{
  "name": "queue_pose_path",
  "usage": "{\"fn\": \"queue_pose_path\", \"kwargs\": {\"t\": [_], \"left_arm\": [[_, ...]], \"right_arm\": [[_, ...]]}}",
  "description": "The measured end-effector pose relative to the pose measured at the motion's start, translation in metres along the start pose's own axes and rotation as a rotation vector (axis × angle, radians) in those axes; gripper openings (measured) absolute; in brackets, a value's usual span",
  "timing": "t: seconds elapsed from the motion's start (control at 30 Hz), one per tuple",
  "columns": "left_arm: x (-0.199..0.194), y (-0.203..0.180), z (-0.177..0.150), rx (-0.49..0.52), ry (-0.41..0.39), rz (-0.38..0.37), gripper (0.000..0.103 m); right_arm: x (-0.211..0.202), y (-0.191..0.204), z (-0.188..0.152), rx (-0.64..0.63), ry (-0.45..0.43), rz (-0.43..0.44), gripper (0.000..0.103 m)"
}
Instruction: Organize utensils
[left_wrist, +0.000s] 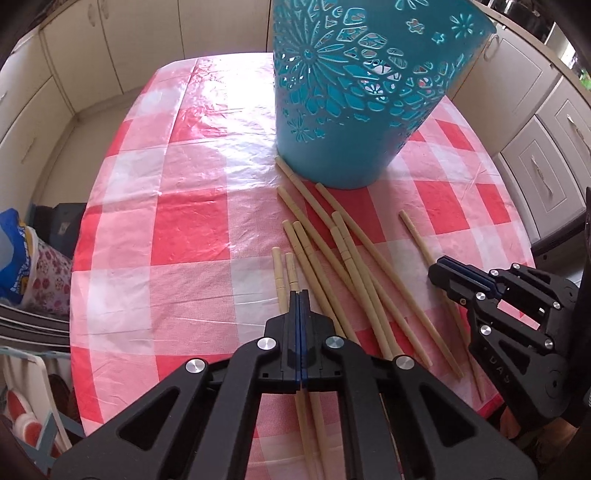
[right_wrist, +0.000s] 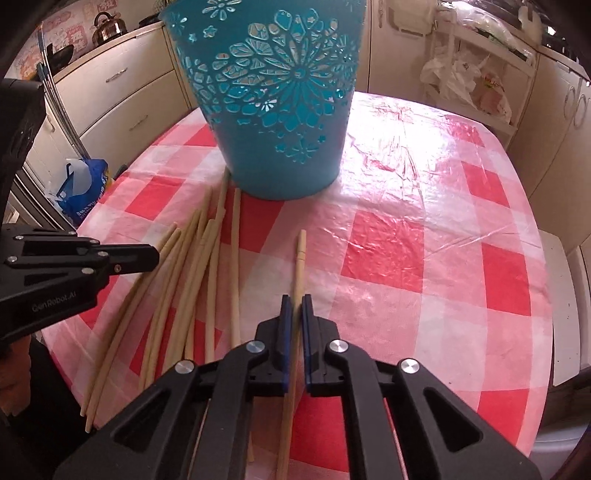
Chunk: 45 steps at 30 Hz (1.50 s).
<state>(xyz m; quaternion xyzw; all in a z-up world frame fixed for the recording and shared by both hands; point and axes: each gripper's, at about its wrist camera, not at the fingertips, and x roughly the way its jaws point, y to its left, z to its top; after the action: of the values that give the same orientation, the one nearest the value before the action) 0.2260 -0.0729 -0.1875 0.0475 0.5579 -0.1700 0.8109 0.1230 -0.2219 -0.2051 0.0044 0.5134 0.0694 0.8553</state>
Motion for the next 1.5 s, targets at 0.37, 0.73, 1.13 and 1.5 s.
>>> {"fn": "queue_pose_path", "kwargs": {"t": [0.37,0.73,1.13,1.5], "left_arm": [[-0.025,0.019,0.000,-0.027,-0.072,-0.011,0.000],[0.002,0.014,-0.008,-0.042,-0.021,0.002,0.020],[0.002,0.004,-0.006,-0.015,-0.040,0.067,0.030],[0.007,-0.009,-0.006,0.073,-0.026,0.130,0.030]], "right_arm": [[-0.009,-0.041,-0.004,0.250,-0.019,0.218,0.006],[-0.006,-0.035,-0.001,0.247,-0.008,0.224,0.006],[-0.004,-0.035,-0.001,0.248,-0.001,0.223,0.006],[-0.003,-0.033,-0.001,0.232,0.008,0.200,0.006]]}}
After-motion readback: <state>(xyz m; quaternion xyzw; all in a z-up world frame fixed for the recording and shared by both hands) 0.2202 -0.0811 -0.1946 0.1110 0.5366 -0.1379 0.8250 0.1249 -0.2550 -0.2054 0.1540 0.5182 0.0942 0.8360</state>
